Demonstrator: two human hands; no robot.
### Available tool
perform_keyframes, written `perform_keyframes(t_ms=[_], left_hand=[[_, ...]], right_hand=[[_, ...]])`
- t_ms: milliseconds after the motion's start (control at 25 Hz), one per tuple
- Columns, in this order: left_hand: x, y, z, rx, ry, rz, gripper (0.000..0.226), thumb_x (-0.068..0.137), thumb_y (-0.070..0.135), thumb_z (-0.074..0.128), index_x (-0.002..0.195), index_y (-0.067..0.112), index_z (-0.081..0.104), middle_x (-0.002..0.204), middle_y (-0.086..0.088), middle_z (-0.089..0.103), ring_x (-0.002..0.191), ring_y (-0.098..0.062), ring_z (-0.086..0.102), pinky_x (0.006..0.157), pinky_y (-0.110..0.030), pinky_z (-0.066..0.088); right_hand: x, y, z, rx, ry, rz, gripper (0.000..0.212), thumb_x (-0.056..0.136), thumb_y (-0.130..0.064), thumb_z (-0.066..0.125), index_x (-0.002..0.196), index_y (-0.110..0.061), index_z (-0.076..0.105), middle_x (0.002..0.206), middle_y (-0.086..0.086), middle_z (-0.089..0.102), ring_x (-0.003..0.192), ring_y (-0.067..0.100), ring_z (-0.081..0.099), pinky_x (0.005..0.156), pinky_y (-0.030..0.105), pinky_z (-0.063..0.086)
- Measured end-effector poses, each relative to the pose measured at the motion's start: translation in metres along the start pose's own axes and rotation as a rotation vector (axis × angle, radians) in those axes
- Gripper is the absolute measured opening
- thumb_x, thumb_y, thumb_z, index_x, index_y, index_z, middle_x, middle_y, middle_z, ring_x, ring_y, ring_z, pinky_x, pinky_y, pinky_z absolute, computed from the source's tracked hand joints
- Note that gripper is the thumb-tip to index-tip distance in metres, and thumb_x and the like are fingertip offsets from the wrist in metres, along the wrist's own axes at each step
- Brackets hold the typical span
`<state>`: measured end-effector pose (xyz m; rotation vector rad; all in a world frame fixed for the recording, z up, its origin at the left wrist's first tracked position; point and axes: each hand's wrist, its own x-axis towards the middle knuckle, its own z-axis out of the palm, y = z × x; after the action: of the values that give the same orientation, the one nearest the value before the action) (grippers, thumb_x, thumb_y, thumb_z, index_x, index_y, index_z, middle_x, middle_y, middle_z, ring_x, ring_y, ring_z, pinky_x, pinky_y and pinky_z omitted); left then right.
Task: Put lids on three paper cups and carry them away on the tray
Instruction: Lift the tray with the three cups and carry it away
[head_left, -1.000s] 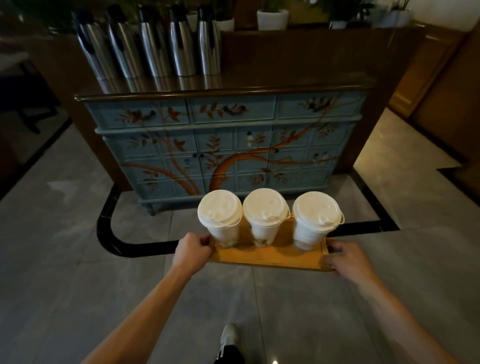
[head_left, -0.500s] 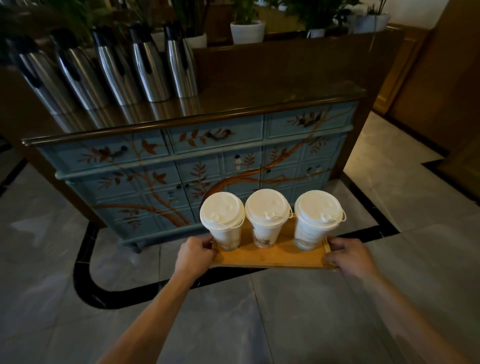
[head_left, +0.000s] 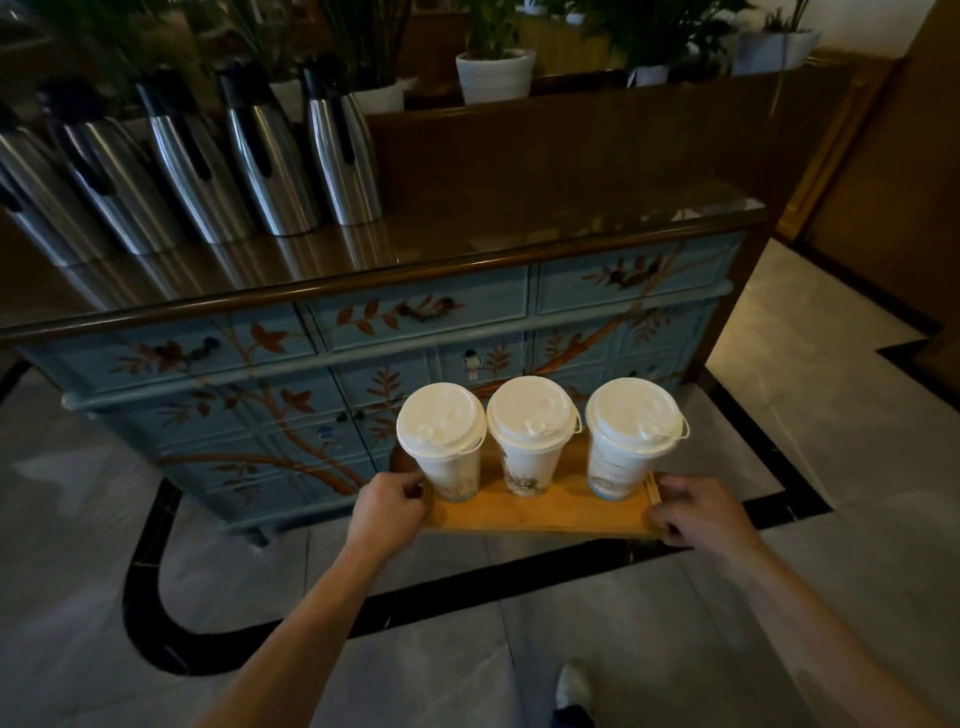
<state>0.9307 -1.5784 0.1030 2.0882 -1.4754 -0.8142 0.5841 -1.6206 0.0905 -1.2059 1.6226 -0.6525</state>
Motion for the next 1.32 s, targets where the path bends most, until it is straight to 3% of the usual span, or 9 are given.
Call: perform_keyframes(t_ms=[200, 320, 440, 560, 680, 880, 1080, 1240, 1320], left_hand=[[0.067, 0.041, 0.016, 0.009, 0.034, -0.039, 0.045, 0.078, 0.0, 0.062, 0.05, 0.034, 0.06, 0.048, 0.013, 0.058, 0.057, -0.012, 0.057, 0.051, -0.024, 0.043], [0.102, 0.073, 0.02, -0.014, 0.043, -0.069, 0.028, 0.081, 0.004, 0.063, 0.074, 0.029, 0.073, 0.063, 0.006, 0.066, 0.064, -0.016, 0.063, 0.059, -0.028, 0.051], [0.136, 0.102, 0.022, -0.037, 0.059, -0.077, 0.029, 0.082, 0.005, 0.062, 0.1, 0.023, 0.077, 0.077, 0.0, 0.072, 0.069, -0.017, 0.068, 0.068, -0.035, 0.06], [0.168, 0.126, 0.016, -0.007, 0.084, -0.049, 0.026, 0.081, 0.005, 0.062, 0.096, 0.018, 0.077, 0.069, 0.003, 0.068, 0.065, -0.011, 0.063, 0.063, -0.029, 0.056], [0.198, 0.15, 0.006, -0.001, 0.097, -0.016, 0.025, 0.081, 0.006, 0.063, 0.094, 0.021, 0.077, 0.066, 0.008, 0.065, 0.063, -0.004, 0.058, 0.052, -0.018, 0.043], [0.248, 0.174, -0.015, -0.031, 0.104, 0.028, 0.035, 0.085, 0.009, 0.065, 0.116, 0.023, 0.073, 0.072, 0.011, 0.067, 0.068, -0.003, 0.063, 0.054, -0.011, 0.045], [0.3, 0.187, -0.033, -0.037, 0.082, 0.045, 0.027, 0.085, 0.011, 0.066, 0.082, 0.037, 0.068, 0.078, -0.005, 0.074, 0.075, -0.018, 0.071, 0.072, -0.037, 0.063], [0.344, 0.193, -0.049, -0.039, 0.074, 0.075, 0.021, 0.086, 0.012, 0.066, 0.087, 0.031, 0.074, 0.071, -0.001, 0.073, 0.066, -0.012, 0.07, 0.063, -0.029, 0.062], [0.365, 0.196, -0.058, -0.019, 0.076, 0.096, 0.017, 0.087, 0.012, 0.064, 0.092, 0.022, 0.077, 0.075, -0.004, 0.075, 0.07, -0.017, 0.072, 0.067, -0.034, 0.064]], right_hand=[[0.077, -0.036, -0.033, -0.011, -0.035, -0.013, 0.039, 0.078, 0.011, 0.068, 0.082, -0.028, 0.068, 0.092, 0.007, 0.071, 0.09, 0.029, 0.066, 0.072, 0.04, 0.059], [0.121, -0.059, -0.056, -0.084, -0.037, -0.044, 0.033, 0.078, 0.006, 0.071, 0.075, -0.027, 0.068, 0.088, 0.006, 0.072, 0.089, 0.028, 0.068, 0.063, 0.034, 0.057], [0.16, -0.082, -0.078, -0.138, -0.013, -0.067, 0.028, 0.075, 0.005, 0.072, 0.073, -0.022, 0.072, 0.082, 0.006, 0.074, 0.081, 0.027, 0.071, 0.065, 0.039, 0.062], [0.193, -0.107, -0.094, -0.146, -0.008, -0.088, 0.033, 0.077, 0.004, 0.072, 0.07, -0.028, 0.068, 0.082, -0.001, 0.073, 0.081, 0.02, 0.069, 0.062, 0.036, 0.063], [0.221, -0.137, -0.107, -0.144, -0.026, -0.105, 0.035, 0.079, 0.003, 0.072, 0.085, -0.031, 0.066, 0.087, -0.003, 0.07, 0.084, 0.02, 0.068, 0.055, 0.028, 0.059], [0.265, -0.181, -0.117, -0.156, -0.019, -0.112, 0.037, 0.08, 0.002, 0.073, 0.096, -0.031, 0.066, 0.082, -0.011, 0.069, 0.078, 0.014, 0.067, 0.05, 0.023, 0.056], [0.307, -0.215, -0.118, -0.15, -0.028, -0.104, 0.042, 0.082, 0.005, 0.069, 0.111, -0.026, 0.068, 0.085, -0.003, 0.068, 0.081, 0.019, 0.067, 0.054, 0.028, 0.058], [0.341, -0.241, -0.114, -0.159, 0.003, -0.109, 0.042, 0.082, 0.003, 0.071, 0.118, -0.018, 0.072, 0.087, 0.001, 0.071, 0.083, 0.023, 0.069, 0.057, 0.031, 0.059], [0.356, -0.255, -0.109, -0.148, 0.011, -0.099, 0.041, 0.081, 0.004, 0.072, 0.116, -0.018, 0.073, 0.087, 0.001, 0.071, 0.081, 0.022, 0.07, 0.058, 0.034, 0.061]])
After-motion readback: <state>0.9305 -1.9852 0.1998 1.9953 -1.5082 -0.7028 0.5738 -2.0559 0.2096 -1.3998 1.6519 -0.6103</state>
